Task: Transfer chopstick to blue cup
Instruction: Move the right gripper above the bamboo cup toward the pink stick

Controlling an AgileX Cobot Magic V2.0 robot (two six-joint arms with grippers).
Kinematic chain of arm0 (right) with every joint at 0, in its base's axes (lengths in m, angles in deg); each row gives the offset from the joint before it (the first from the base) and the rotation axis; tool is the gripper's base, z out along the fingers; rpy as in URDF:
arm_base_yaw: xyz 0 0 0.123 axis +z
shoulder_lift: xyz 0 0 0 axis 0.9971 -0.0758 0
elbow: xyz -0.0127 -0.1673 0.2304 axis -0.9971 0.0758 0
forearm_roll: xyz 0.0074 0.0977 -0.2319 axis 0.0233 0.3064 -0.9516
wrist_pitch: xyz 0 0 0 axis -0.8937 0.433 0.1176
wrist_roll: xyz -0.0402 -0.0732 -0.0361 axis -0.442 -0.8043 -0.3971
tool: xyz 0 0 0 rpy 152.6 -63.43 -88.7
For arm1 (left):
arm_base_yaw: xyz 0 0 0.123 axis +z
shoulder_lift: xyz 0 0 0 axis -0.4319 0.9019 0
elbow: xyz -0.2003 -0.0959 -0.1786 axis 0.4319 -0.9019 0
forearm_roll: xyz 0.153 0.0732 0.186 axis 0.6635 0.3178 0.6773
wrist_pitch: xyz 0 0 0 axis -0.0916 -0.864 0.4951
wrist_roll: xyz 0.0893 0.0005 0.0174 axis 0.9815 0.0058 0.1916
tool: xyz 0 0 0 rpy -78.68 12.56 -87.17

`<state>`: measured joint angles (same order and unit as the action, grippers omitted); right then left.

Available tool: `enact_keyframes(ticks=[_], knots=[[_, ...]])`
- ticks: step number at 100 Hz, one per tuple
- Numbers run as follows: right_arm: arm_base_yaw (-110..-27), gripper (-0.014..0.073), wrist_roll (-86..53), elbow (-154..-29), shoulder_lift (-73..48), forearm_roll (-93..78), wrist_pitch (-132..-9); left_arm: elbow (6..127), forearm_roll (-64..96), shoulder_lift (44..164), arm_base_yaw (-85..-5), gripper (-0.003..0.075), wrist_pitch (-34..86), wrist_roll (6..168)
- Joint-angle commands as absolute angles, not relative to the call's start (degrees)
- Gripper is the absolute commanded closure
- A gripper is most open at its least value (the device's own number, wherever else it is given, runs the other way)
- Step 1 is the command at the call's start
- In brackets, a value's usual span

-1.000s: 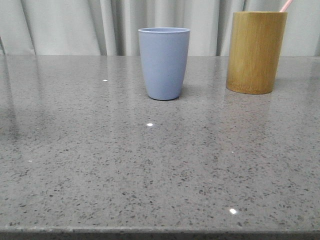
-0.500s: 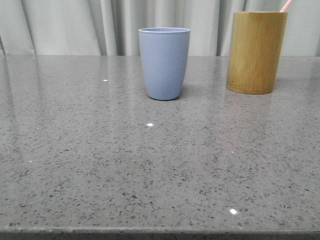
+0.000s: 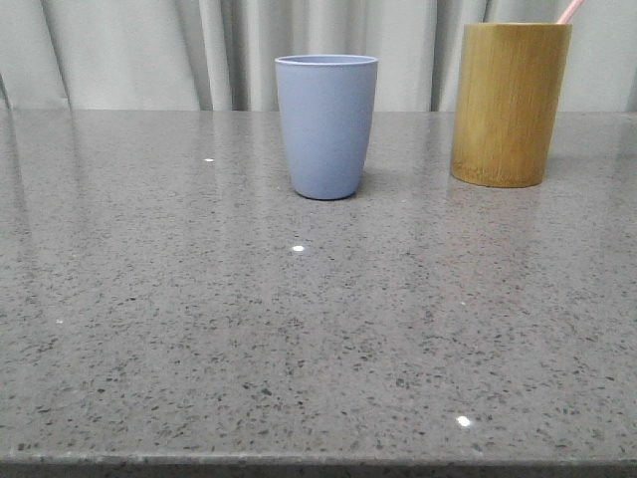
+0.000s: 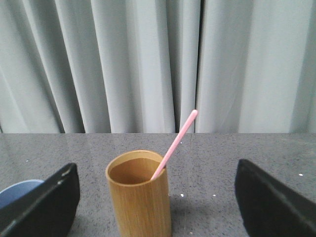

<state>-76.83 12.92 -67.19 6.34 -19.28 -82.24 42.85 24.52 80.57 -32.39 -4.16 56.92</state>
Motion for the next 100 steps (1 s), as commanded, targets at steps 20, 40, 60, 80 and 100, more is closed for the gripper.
enact_keyframes(ticks=[20,40,60,80,100], knots=[[-77.09,-0.0040,18.16,-68.63,-9.82,-18.28,-105.68,44.49,23.44,80.62,-32.27,0.0120,-0.31,56.80],[-77.09,-0.0040,19.43,-70.64,-20.85,-18.16,-116.14,44.49,23.44,80.62,-32.27,0.0120,-0.31,56.80],[-77.09,-0.0040,19.47,-75.51,-28.63,-16.49,-117.15,44.49,23.44,80.62,-32.27,0.0120,-0.31,56.80],[-77.09,-0.0040,19.47,-80.43,-33.42,-16.42,-117.17,44.49,23.44,80.62,-32.27,0.0120,-0.31,56.80],[-77.15,-0.0040,19.47,-81.85,-34.67,-16.42,-117.67,44.49,23.44,80.62,-32.27,0.0120,-0.31,56.80]])
